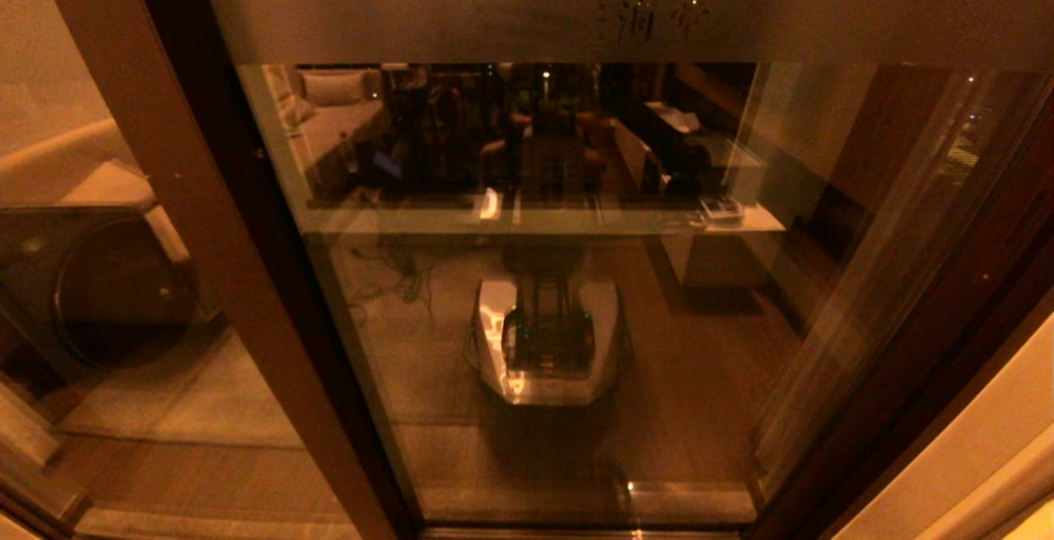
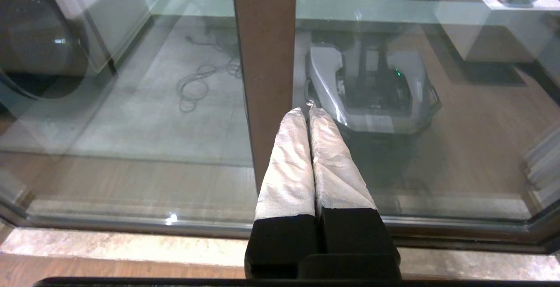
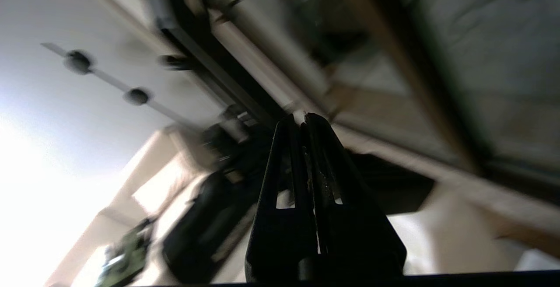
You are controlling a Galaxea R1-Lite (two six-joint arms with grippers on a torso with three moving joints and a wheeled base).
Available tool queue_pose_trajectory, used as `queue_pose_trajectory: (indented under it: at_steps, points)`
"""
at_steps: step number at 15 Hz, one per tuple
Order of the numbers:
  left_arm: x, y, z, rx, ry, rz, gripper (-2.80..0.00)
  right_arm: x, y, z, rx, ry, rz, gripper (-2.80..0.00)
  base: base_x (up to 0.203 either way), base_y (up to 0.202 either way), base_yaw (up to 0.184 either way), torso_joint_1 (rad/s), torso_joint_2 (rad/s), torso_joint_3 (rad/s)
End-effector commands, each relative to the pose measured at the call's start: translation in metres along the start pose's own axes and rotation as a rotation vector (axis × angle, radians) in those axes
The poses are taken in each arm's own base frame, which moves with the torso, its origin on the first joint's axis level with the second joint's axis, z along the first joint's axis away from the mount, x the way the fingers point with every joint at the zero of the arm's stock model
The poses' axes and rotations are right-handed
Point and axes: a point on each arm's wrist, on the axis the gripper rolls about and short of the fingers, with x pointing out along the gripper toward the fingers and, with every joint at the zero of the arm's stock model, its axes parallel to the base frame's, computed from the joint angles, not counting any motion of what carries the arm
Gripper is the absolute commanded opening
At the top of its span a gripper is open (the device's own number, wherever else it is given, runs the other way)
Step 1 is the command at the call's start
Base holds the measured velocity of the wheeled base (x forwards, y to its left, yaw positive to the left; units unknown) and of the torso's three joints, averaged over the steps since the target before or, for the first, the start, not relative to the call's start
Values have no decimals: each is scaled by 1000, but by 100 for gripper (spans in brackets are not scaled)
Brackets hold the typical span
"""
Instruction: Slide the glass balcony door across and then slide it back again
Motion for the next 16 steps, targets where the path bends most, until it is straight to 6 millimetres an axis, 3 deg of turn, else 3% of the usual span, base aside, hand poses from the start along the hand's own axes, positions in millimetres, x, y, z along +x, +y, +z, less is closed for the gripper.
queue_pose_trajectory:
  at_steps: [1,5,7,11,14,16]
  points:
    - [0,0,0,0,0,1,-280,-4,-1,19,52,30,30,-280,0,0,0,0,0,0]
    - [0,0,0,0,0,1,-280,-21,-29,54,228,186,206,-280,0,0,0,0,0,0]
    - [0,0,0,0,0,1,-280,-15,-61,60,422,222,207,-280,0,0,0,0,0,0]
    - [0,0,0,0,0,1,-280,6,-135,63,829,65,78,-280,0,0,0,0,0,0]
    - [0,0,0,0,0,1,-280,8,-160,48,749,-56,-94,-280,0,0,0,0,0,0]
    - [0,0,0,0,0,1,-280,5,-173,31,546,-89,-333,-280,0,0,0,0,0,0]
